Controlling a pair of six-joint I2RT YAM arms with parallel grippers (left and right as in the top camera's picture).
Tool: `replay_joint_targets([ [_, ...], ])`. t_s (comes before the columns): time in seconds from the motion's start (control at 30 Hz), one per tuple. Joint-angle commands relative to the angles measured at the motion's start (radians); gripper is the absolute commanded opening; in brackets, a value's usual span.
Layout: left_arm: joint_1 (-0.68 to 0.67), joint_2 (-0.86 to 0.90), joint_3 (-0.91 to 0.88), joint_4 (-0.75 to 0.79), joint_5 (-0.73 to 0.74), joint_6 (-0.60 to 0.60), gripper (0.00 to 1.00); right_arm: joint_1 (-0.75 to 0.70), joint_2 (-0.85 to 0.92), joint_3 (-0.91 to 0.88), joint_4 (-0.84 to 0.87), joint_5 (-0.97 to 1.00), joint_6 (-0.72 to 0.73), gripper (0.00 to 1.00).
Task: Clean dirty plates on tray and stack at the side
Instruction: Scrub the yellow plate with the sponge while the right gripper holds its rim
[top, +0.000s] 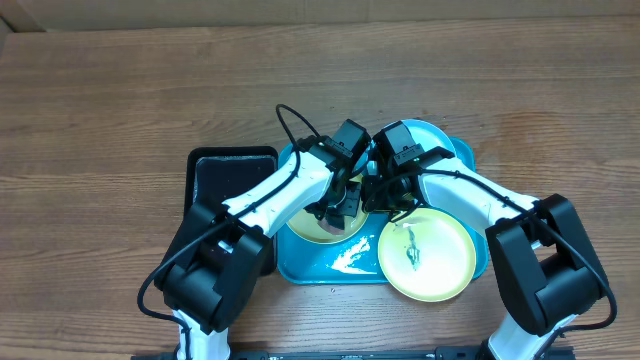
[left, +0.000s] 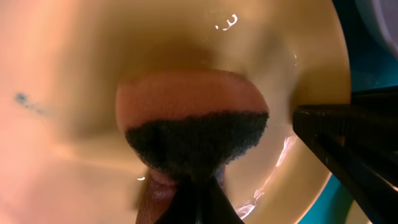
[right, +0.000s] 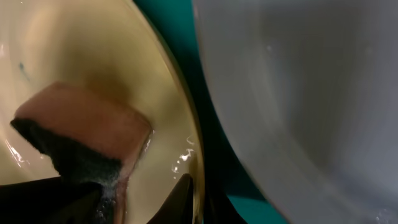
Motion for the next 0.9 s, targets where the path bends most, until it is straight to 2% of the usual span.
replay_joint_targets([
  [0.0, -0.002, 0.024, 0.014, 0.012, 0.071, -0.035, 0.04, 0.009, -0.002, -0.005, 0.011, -0.039, -0.002, 0.08],
  [0.27, 0.106, 0.038, 0.014, 0.008, -0.047, -0.106, 0.04, 0.009, -0.002, -0.005, 0.006, -0.039, -0.002, 0.08],
  [0.53, 0.218, 0.13, 0.014, 0.01, -0.163, -0.1, 0.04, 0.009, -0.002, -0.005, -0.004, -0.038, -0.002, 0.08],
  [0.77, 0.22, 0.134, 0.015, -0.054, -0.459, -0.144, 0.04, 0.009, -0.002, -0.005, -0.005, -0.038, -0.003, 0.08],
  [0.87, 0.221, 0.133, 0.015, -0.064, -0.542, -0.169, 0.05, 0.009, -0.002, -0.005, -0.005, -0.038, -0.003, 0.08],
])
